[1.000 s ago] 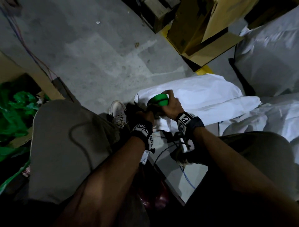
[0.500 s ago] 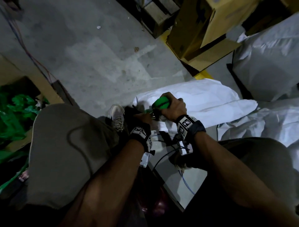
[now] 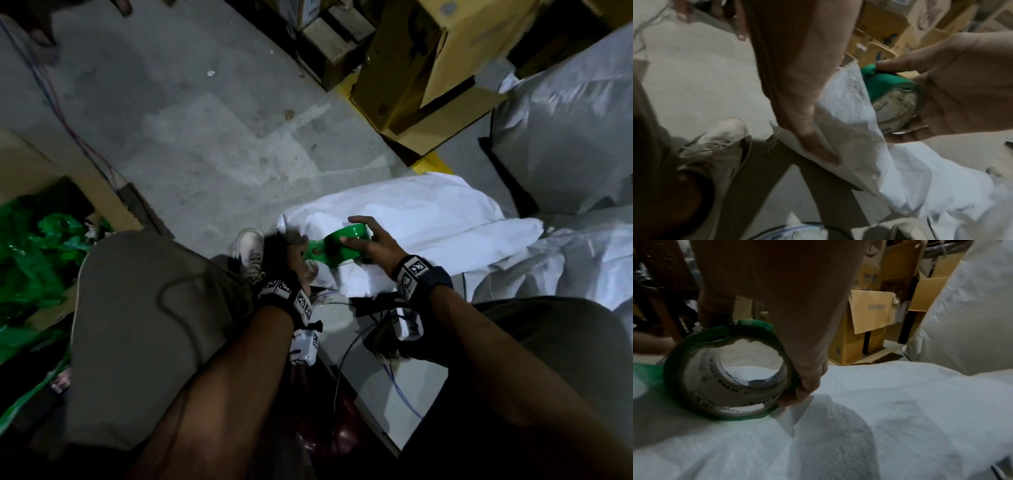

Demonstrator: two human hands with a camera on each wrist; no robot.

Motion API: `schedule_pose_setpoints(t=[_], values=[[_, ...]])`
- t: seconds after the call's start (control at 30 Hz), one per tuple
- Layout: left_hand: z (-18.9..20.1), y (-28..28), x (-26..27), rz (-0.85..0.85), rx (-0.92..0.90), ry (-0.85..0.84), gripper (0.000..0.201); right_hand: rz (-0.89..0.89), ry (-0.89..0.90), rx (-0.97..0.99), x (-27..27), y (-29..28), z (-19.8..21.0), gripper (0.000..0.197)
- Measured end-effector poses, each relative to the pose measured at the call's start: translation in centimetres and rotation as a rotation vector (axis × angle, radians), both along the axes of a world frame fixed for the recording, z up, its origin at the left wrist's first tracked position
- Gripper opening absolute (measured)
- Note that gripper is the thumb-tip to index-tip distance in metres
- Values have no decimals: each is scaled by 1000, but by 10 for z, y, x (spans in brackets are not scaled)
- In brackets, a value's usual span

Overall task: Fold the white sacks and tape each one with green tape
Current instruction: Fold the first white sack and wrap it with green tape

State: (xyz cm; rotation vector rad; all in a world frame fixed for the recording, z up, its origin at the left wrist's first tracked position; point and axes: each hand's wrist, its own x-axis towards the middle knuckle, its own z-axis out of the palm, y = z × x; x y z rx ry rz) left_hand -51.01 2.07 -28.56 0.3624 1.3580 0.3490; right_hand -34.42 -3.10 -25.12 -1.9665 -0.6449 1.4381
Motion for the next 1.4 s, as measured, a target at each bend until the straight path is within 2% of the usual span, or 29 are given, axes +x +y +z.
schedule_pose_setpoints(t=[0.07,0.13,0.23,0.33,0.43,0.53,0.6,0.63,0.67,0.7,0.73,0.8,0.87,0.93,1.0,1.03,1.07,1.1,1.17,1.27,1.33,1.4], values=[[-1,-3,4,3,-20,0,31,65,-91,28,-5,-1,-3,54],[2,-5,5,8,12,56,22,94,-208,35,-13,-1,-5,59],[5,-7,0,-30,42,88,49,106,-276,31,-19,1,-7,59],[11,-10,5,-18,159,200,41,204,-354,64,-19,5,-5,64],[16,-9,8,34,243,221,25,303,-494,96,-24,11,1,72],[25,-12,9,7,235,186,35,322,-706,122,-19,12,6,75],[28,-13,12,73,299,190,34,328,-873,77,-10,10,5,70],[33,-14,13,92,342,223,29,325,-926,48,-7,8,5,67],[25,-15,14,99,322,214,20,324,-962,35,-6,7,5,65],[35,-14,13,85,280,164,10,325,-982,22,-6,7,6,63],[42,-15,17,67,271,131,25,323,-995,13,-7,8,5,62],[54,-19,18,60,326,101,46,309,-994,-6,-10,8,6,62],[44,-18,17,114,286,92,45,310,-982,-14,-12,7,4,64],[22,-16,9,103,190,115,34,330,-923,-9,-9,5,-2,70],[15,-11,1,44,97,46,11,360,-761,4,-3,4,-6,70],[15,-8,-3,-40,75,50,8,368,-649,-12,0,5,-6,64],[7,-7,-5,-95,44,39,18,372,-547,-35,3,5,-5,56],[11,-7,-7,-137,19,34,19,369,-462,-64,7,5,-4,48],[10,-12,-7,-173,-17,24,14,364,-353,-100,12,1,-4,48],[1,-20,-3,-121,-65,59,37,352,-327,-128,15,-9,-10,65],[0,-20,-2,-113,-45,69,33,323,-353,-113,14,-12,-10,68],[0,-19,0,-91,-44,42,32,281,-366,-102,14,-9,-6,63]])
